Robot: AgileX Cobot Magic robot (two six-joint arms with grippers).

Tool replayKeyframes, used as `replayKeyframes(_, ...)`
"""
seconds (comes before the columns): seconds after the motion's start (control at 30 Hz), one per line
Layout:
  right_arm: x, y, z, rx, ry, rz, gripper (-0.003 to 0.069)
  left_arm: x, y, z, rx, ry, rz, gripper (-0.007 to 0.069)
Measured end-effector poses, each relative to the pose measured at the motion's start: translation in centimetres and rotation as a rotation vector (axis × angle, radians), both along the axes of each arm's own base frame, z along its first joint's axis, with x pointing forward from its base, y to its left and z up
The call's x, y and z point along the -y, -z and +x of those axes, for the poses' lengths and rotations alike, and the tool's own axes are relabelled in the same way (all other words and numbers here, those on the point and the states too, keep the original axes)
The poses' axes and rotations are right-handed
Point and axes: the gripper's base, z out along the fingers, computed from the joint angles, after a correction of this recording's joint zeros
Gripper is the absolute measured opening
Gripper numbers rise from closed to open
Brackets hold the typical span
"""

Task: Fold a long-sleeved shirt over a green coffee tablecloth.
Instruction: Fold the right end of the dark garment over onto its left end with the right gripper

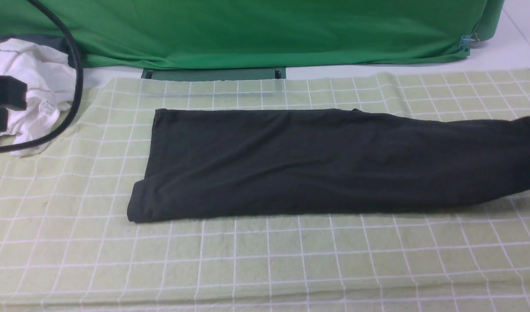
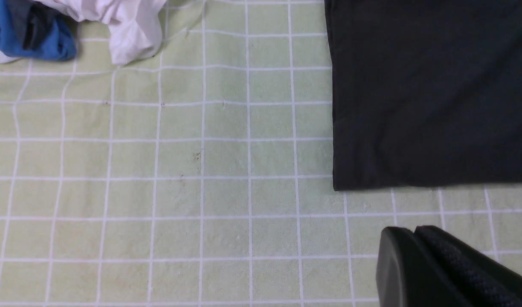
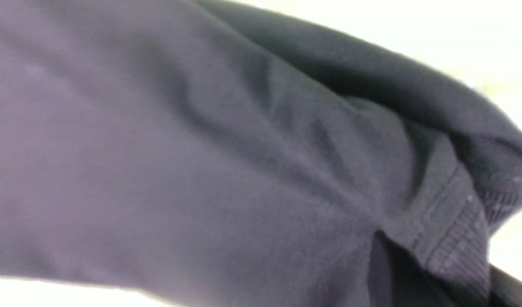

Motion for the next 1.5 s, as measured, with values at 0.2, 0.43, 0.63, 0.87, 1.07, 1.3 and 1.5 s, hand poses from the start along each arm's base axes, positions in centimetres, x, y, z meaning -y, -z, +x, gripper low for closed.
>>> replayKeyframes(0.2,-6.2,-5.5,-0.5,0.156,-0.056,0.165,0.0049,0.0,-0.1,-0.1,0.003,0.000,0.000,0.0013)
replayKeyframes(0.43,-17.2,-7.3,-0.7,0.224,-0.241,0.327,0.0049,0.3,-0.1,0.0,0.017,0.010,-0.036,0.0013)
replayKeyframes(0.63,-26.4,-6.3,-1.1,0.231,-0.365,0.479,0.0049,0.9,-0.2,0.1,0.030,0.030,-0.098,0.0013)
replayKeyframes(0.87,-36.1,-3.3,-0.9,0.210,-0.431,0.627,0.0049,0.9,-0.2,0.1,0.031,0.034,-0.104,0.0013)
replayKeyframes(1.07,-41.1,-1.1,-0.9,0.202,-0.450,0.683,0.0048,0.9,-0.3,0.2,0.045,0.034,-0.106,0.0013)
replayKeyframes(1.3,-44.5,2.8,-0.7,0.199,-0.407,0.697,0.0059,1.0,-0.3,0.2,0.048,0.036,-0.107,0.0013)
replayKeyframes(1.5,-46.3,4.4,-0.9,0.233,-0.363,0.730,0.0349,1.0,-0.3,0.2,0.047,0.037,-0.106,0.0013)
